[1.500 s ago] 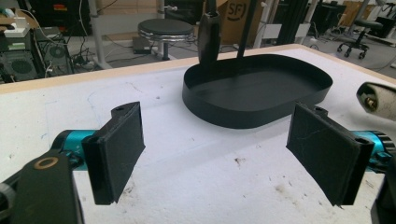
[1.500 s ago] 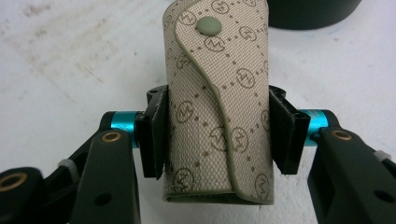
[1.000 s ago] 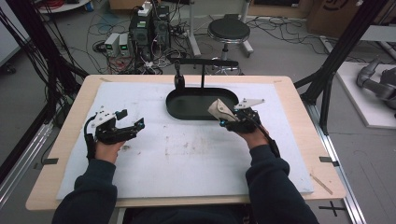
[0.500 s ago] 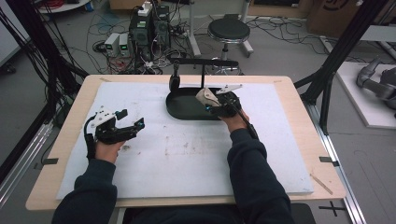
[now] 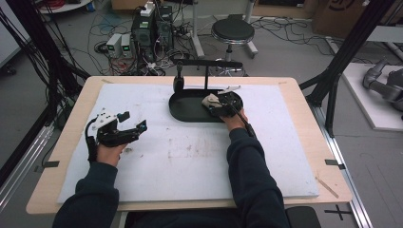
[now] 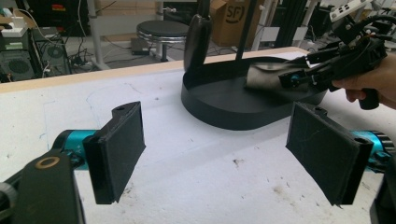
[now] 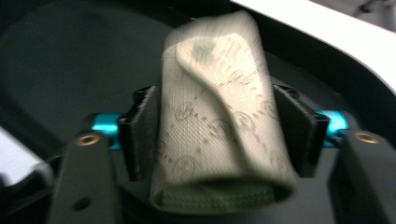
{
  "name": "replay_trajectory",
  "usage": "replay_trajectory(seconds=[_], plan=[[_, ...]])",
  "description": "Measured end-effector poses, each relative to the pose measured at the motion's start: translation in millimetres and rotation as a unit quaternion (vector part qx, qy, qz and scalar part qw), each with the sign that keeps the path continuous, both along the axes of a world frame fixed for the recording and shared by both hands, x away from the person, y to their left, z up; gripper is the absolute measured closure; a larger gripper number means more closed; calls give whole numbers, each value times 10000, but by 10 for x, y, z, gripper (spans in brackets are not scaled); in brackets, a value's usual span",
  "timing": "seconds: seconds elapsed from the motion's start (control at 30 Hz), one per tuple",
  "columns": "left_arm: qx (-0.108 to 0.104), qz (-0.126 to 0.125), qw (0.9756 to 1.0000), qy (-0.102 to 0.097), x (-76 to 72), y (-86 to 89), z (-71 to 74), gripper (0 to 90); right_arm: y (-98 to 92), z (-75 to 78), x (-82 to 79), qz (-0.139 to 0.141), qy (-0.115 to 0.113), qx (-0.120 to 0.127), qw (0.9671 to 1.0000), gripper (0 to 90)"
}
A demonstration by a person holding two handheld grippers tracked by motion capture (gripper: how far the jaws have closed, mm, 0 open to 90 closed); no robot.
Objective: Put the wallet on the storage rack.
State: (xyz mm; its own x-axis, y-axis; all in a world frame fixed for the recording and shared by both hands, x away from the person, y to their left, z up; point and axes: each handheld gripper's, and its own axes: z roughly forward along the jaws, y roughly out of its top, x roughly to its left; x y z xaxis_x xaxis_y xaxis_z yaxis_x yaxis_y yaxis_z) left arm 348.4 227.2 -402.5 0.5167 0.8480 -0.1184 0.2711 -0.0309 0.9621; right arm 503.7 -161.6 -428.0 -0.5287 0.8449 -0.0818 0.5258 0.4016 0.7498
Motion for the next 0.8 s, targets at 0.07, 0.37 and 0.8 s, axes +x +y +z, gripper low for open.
replay_trajectory(seconds=[0.07,0.37,0.8], plan=[[-1,-3,10000,-5,-2,-1,-1,189,-15,31,-21,-24,-26,12,10000,214],[-84,-125,9999,-10,-1,-12,-1,189,-394,275,-335,358,-158,276,9989,241],[-137,-50,9998,-160,-13,-17,37,188,-1220,330,-1116,452,-493,479,9966,207]])
